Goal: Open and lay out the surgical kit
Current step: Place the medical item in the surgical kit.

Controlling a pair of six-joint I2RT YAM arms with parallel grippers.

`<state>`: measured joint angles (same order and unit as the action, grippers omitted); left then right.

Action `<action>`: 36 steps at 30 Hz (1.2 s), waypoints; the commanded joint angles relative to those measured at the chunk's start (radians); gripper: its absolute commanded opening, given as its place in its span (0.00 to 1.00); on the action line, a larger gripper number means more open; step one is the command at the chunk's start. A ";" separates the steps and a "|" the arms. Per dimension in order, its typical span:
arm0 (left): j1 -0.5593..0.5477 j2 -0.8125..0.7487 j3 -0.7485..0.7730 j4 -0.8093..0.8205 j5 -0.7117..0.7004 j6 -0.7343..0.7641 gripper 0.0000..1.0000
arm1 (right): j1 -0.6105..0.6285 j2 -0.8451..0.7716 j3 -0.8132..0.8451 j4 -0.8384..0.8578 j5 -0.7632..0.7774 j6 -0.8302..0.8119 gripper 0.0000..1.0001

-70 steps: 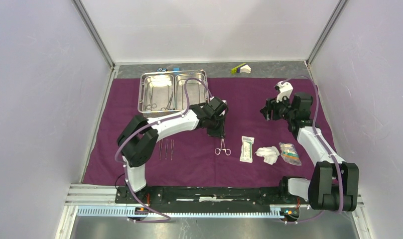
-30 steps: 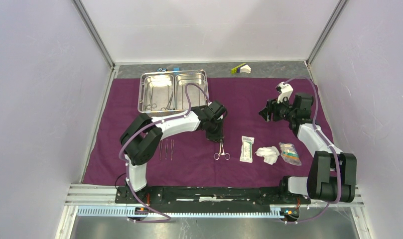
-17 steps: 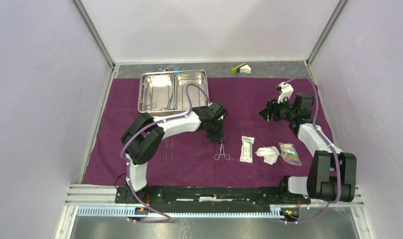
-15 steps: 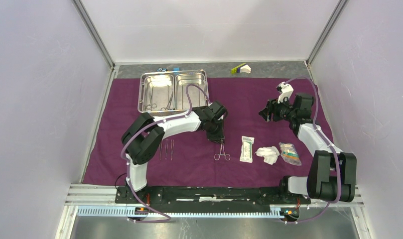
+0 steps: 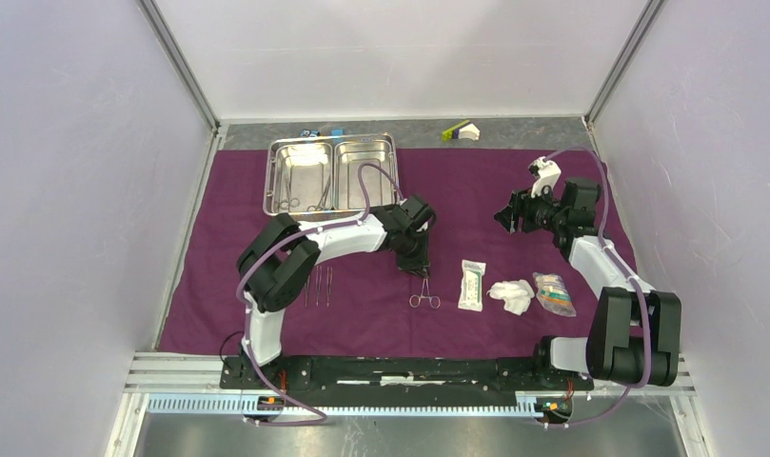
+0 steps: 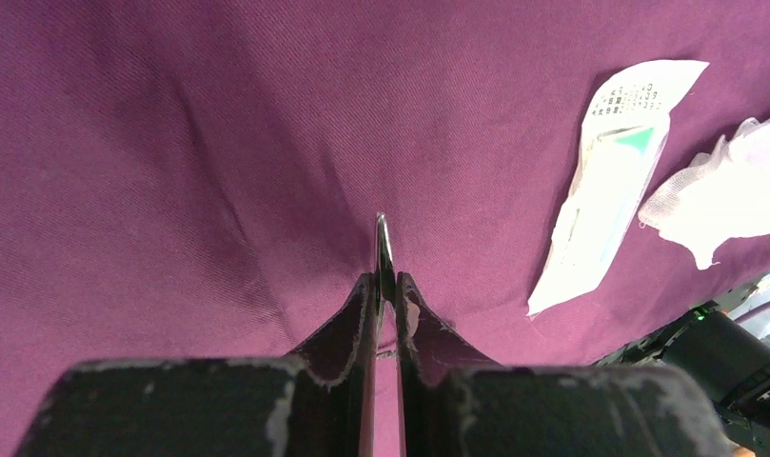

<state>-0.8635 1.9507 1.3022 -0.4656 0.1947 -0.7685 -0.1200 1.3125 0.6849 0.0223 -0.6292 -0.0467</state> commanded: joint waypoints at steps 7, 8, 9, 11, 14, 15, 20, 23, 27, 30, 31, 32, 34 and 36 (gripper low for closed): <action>0.003 0.024 0.022 0.016 0.026 -0.038 0.13 | -0.006 0.010 -0.007 0.034 -0.021 0.011 0.65; 0.003 0.022 0.023 0.017 0.026 -0.038 0.14 | -0.006 0.013 -0.006 0.034 -0.021 0.012 0.65; 0.004 0.021 0.022 0.016 0.024 -0.040 0.15 | -0.006 0.011 -0.007 0.034 -0.023 0.012 0.65; 0.004 0.018 0.022 0.015 0.019 -0.044 0.16 | -0.005 0.013 -0.007 0.036 -0.023 0.014 0.65; 0.006 0.015 0.022 0.017 0.017 -0.053 0.16 | -0.007 0.011 -0.008 0.035 -0.024 0.014 0.65; 0.007 0.015 0.023 0.018 0.017 -0.058 0.16 | -0.007 0.010 -0.008 0.036 -0.024 0.015 0.65; 0.008 0.023 0.030 0.023 0.029 -0.086 0.14 | -0.007 0.007 -0.008 0.035 -0.025 0.014 0.65; 0.011 0.024 0.031 0.026 0.032 -0.101 0.14 | -0.009 0.007 -0.010 0.036 -0.026 0.014 0.65; 0.012 0.022 0.029 0.027 0.034 -0.106 0.14 | -0.009 0.007 -0.010 0.037 -0.029 0.015 0.66; 0.012 0.026 0.031 0.030 0.037 -0.104 0.14 | -0.010 0.008 -0.010 0.037 -0.029 0.016 0.66; 0.012 0.028 0.031 0.031 0.037 -0.103 0.15 | -0.010 0.008 -0.009 0.037 -0.029 0.016 0.66; 0.012 0.030 0.031 0.031 0.038 -0.103 0.15 | -0.010 0.007 -0.011 0.037 -0.030 0.016 0.66; 0.012 0.032 0.031 0.033 0.043 -0.103 0.16 | -0.010 0.007 -0.011 0.038 -0.030 0.015 0.66; 0.012 0.033 0.028 0.034 0.043 -0.104 0.17 | -0.010 0.006 -0.012 0.037 -0.029 0.015 0.66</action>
<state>-0.8585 1.9705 1.3025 -0.4606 0.2176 -0.8379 -0.1265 1.3235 0.6819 0.0288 -0.6388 -0.0380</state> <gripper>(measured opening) 0.166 0.658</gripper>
